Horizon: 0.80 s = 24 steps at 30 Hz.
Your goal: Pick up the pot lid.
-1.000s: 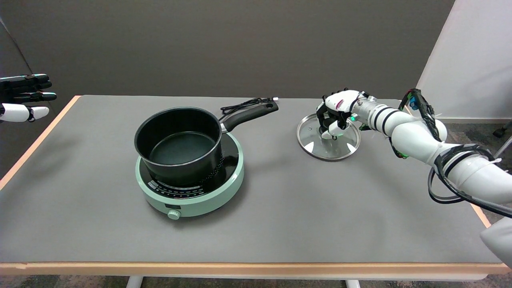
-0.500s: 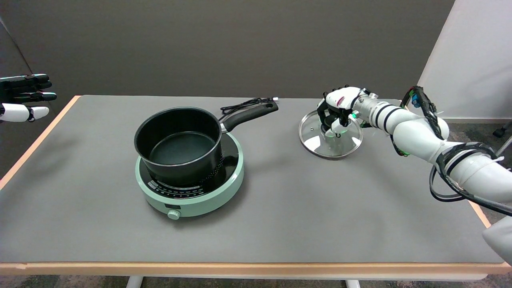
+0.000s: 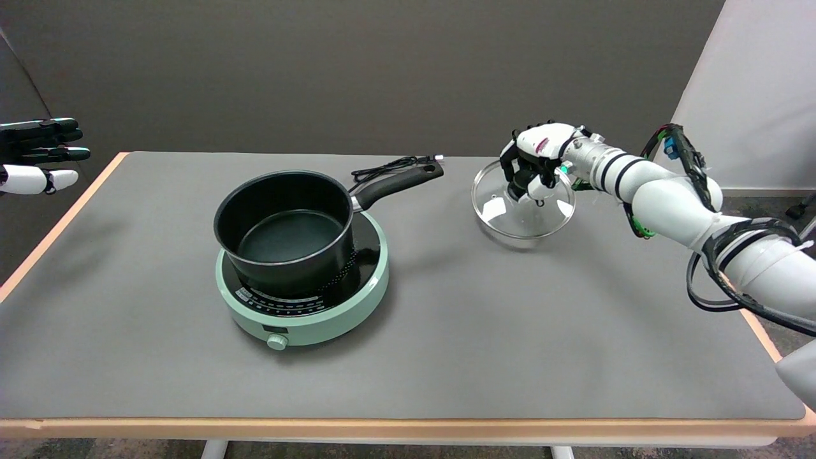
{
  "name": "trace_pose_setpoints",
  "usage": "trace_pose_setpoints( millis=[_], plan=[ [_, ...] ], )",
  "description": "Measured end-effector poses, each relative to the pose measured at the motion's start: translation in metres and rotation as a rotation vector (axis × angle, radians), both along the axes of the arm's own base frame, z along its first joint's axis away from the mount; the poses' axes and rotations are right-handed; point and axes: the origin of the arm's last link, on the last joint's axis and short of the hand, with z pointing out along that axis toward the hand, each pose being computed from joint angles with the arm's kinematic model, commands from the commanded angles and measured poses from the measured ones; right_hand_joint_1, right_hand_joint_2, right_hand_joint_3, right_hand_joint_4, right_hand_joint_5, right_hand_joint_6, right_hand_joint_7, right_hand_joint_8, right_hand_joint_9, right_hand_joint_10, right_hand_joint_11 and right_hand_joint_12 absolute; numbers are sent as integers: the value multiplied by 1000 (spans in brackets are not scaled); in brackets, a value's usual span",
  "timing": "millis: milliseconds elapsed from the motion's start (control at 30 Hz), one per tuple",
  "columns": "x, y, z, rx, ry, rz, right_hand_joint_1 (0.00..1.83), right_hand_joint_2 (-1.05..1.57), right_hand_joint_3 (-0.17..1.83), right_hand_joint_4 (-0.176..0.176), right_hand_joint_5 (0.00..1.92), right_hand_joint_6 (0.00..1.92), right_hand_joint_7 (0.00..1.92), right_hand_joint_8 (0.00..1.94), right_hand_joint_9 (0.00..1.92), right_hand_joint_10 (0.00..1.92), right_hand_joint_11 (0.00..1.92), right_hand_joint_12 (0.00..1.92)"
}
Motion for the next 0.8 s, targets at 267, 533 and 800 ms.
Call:
trace_pose_setpoints(
  millis=[267,533,800],
  plan=[
    [12,1,1,5,-19,22,1368,847,574,176,753,1084,946,1215,890,1149,680,1115],
    [26,3,4,9,-37,43,1373,831,578,176,741,1114,969,1178,875,1172,671,1142],
    [50,7,6,25,-60,84,1370,839,586,176,750,1112,950,1214,879,1168,680,1123]
  ],
)
